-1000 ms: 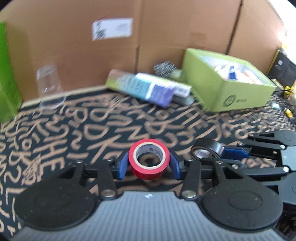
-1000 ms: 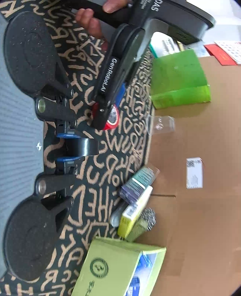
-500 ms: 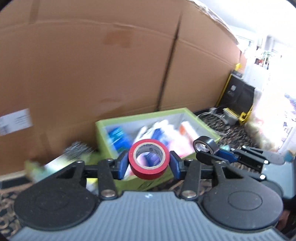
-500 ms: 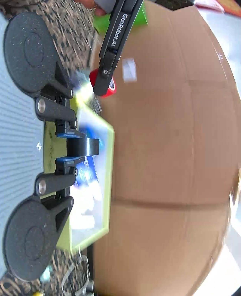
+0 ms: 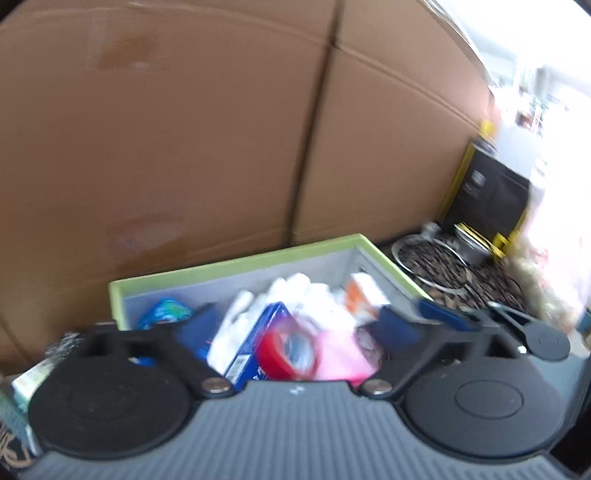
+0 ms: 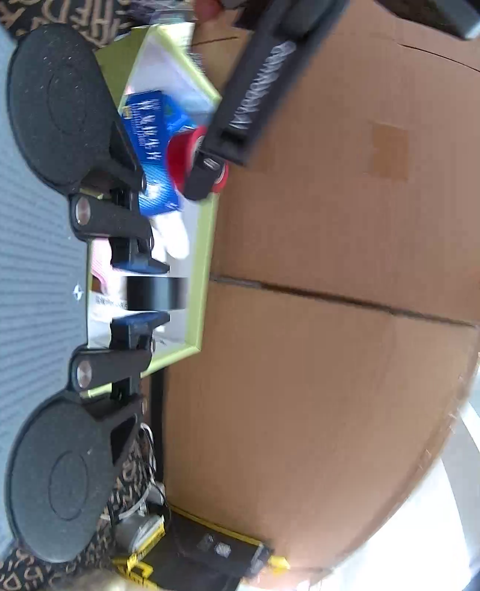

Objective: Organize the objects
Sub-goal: 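Carry both tape rolls into the green shoebox and open both tools, then grasp the purple-silver box with the left tool while the right tool grasps the yellow-white box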

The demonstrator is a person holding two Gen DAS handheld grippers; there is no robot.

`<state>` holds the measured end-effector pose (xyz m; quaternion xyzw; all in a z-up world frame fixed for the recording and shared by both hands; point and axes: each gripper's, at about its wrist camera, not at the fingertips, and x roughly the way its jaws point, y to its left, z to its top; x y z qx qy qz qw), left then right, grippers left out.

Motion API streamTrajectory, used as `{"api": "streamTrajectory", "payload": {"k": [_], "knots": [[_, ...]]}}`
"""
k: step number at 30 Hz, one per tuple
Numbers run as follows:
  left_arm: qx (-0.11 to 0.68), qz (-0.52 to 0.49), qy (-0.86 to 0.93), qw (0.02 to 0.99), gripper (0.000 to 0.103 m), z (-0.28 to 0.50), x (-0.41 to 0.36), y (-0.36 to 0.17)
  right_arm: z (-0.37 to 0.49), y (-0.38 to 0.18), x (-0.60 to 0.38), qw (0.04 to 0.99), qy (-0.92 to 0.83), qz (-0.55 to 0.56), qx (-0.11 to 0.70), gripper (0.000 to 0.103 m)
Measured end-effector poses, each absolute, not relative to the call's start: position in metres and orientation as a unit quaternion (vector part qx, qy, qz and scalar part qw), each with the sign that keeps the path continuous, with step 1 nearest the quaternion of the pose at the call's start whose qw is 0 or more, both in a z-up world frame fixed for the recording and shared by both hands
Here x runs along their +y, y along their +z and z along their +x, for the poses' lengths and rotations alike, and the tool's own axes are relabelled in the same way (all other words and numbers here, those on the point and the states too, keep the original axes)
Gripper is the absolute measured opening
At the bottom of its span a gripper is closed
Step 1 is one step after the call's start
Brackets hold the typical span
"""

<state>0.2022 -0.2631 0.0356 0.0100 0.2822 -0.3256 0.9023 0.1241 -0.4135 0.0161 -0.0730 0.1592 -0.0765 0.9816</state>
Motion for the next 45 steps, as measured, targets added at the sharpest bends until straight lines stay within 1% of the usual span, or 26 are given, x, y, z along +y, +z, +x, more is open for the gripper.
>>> {"api": "streamTrajectory", "payload": {"k": [1, 3, 4, 7, 9, 13, 16, 19, 23, 26, 28, 29, 35, 37, 38, 39, 40, 42, 45], "knots": [[0.272, 0.006, -0.321, 0.907, 0.103, 0.2, -0.256, 0.034, 0.124, 0.013, -0.413, 0.98, -0.08, -0.077, 0.167, 0.062], [0.27, 0.006, -0.324, 0.907, 0.103, 0.197, -0.244, 0.033, 0.12, 0.006, -0.414, 0.98, -0.093, -0.08, 0.154, 0.073], [0.271, 0.004, -0.319, 0.908, 0.103, 0.197, -0.239, 0.033, 0.116, 0.004, -0.414, 0.981, -0.099, -0.078, 0.146, 0.076], [0.274, -0.012, -0.31, 0.91, 0.103, 0.195, -0.223, 0.035, 0.109, 0.007, -0.412, 0.984, -0.093, -0.066, 0.137, 0.08], [0.269, -0.027, -0.305, 0.913, 0.103, 0.189, -0.208, 0.039, 0.105, 0.013, -0.406, 0.986, -0.085, -0.063, 0.132, 0.08], [0.265, -0.049, -0.274, 0.923, 0.103, 0.172, -0.164, 0.045, 0.085, 0.03, -0.38, 0.992, -0.065, -0.058, 0.094, 0.086], [0.284, -0.059, -0.219, 0.931, 0.103, 0.162, -0.127, 0.04, 0.07, 0.038, -0.359, 0.996, -0.037, -0.05, 0.069, 0.088], [0.298, -0.072, -0.164, 0.938, 0.103, 0.15, -0.084, 0.026, 0.061, 0.038, -0.329, 0.997, 0.015, -0.048, 0.063, 0.088], [0.32, -0.1, -0.104, 0.936, 0.103, 0.144, -0.031, 0.005, 0.066, 0.027, -0.275, 0.988, 0.103, -0.076, 0.09, 0.088], [0.33, -0.11, -0.06, 0.936, 0.103, 0.142, -0.002, -0.01, 0.079, 0.012, -0.23, 0.974, 0.149, -0.115, 0.123, 0.078], [0.341, -0.115, -0.051, 0.932, 0.103, 0.143, 0.012, -0.016, 0.096, 0.001, -0.205, 0.965, 0.167, -0.132, 0.154, 0.066], [0.343, -0.118, -0.053, 0.93, 0.103, 0.144, 0.016, -0.018, 0.107, -0.006, -0.195, 0.961, 0.17, -0.141, 0.169, 0.063], [0.348, -0.126, -0.055, 0.927, 0.103, 0.148, 0.025, -0.023, 0.151, -0.033, -0.162, 0.95, 0.155, -0.156, 0.222, 0.062], [0.348, -0.126, -0.057, 0.927, 0.103, 0.149, 0.025, -0.022, 0.155, -0.043, -0.157, 0.945, 0.167, -0.149, 0.237, 0.064], [0.346, -0.125, -0.057, 0.928, 0.103, 0.151, 0.024, -0.023, 0.152, -0.045, -0.154, 0.94, 0.183, -0.148, 0.246, 0.063], [0.346, -0.124, -0.056, 0.928, 0.103, 0.153, 0.023, -0.024, 0.147, -0.043, -0.154, 0.933, 0.218, -0.144, 0.246, 0.053], [0.348, -0.124, -0.055, 0.928, 0.103, 0.157, 0.021, -0.025, 0.14, -0.041, -0.155, 0.927, 0.25, -0.135, 0.243, 0.04], [0.351, -0.124, -0.057, 0.926, 0.103, 0.165, 0.016, -0.026, 0.131, -0.036, -0.159, 0.936, 0.232, -0.125, 0.234, 0.041], [0.355, -0.117, -0.067, 0.925, 0.103, 0.178, 0.004, -0.029, 0.125, -0.031, -0.163, 0.958, 0.146, -0.159, 0.189, 0.048]]}}
